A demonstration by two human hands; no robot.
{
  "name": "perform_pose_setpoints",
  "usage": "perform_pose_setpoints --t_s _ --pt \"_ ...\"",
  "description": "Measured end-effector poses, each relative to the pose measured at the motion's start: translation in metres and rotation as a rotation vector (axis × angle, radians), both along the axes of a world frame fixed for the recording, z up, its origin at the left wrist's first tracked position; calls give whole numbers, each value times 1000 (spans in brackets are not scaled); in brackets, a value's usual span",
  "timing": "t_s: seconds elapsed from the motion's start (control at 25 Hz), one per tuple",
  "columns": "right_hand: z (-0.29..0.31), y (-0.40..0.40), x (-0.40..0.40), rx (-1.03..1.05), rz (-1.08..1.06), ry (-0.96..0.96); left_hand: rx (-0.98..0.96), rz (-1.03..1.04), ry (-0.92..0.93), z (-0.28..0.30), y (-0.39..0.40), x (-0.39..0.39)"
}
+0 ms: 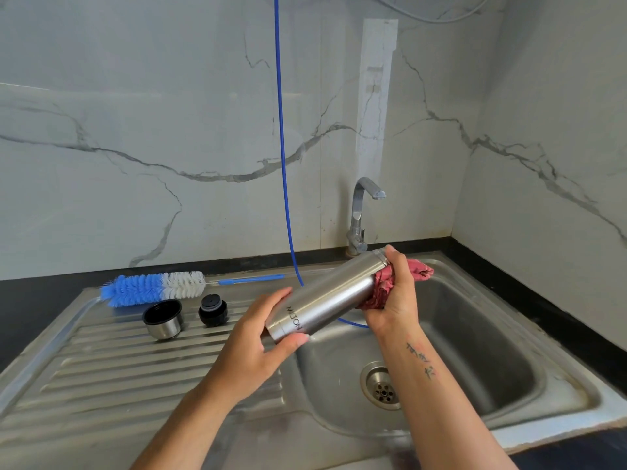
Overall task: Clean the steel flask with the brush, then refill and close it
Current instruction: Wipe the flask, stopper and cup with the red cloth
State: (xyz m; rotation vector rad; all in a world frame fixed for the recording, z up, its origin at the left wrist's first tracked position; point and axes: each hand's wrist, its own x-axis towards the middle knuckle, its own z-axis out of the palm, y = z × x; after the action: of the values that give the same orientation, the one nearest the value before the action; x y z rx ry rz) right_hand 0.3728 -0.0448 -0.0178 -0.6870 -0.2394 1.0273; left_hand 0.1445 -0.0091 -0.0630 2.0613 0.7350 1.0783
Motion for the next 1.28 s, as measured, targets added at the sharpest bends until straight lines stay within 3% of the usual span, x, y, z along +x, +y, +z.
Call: perform_pose_setpoints --t_s 0.04,0.08,0.2,0.28,0.36,0.44,0.56,0.64,0.72,0.84,0.92,1.08,1.28 --pt "0 0 1 -1 1 -4 138 36 41 1 1 1" --pt "1 -1 1 3 3 -12 143 32 86 4 1 1" --pt "4 -3 -2 -2 -1 -131 -134 -98 272 6 3 -6" --pt "6 -2 -12 -14 -11 -221 -290 -170 297 4 -5 -7" --pt "5 -1 -33 3 -39 -344 -399 -188 128 4 -16 5" --pt "3 -2 -61 52 -38 -541 -488 -139 -156 4 -18 22" --pt "-9 -11 -106 36 116 -721 -506 -18 -547 13 -11 24" --pt "-15 -11 -130 13 238 -611 -507 16 -705 19 -6 15" --pt "-14 -6 -137 27 347 -369 -551 -58 -818 21 -7 14" --pt "-10 5 -116 41 323 -7 -491 -47 -716 12 -17 27" --pt "-12 5 -111 40 299 125 -449 13 -644 8 -14 32" --pt "-16 -2 -126 13 388 148 -389 137 -555 7 5 25" --pt "-13 8 -110 33 291 254 -394 39 -543 3 -7 29"
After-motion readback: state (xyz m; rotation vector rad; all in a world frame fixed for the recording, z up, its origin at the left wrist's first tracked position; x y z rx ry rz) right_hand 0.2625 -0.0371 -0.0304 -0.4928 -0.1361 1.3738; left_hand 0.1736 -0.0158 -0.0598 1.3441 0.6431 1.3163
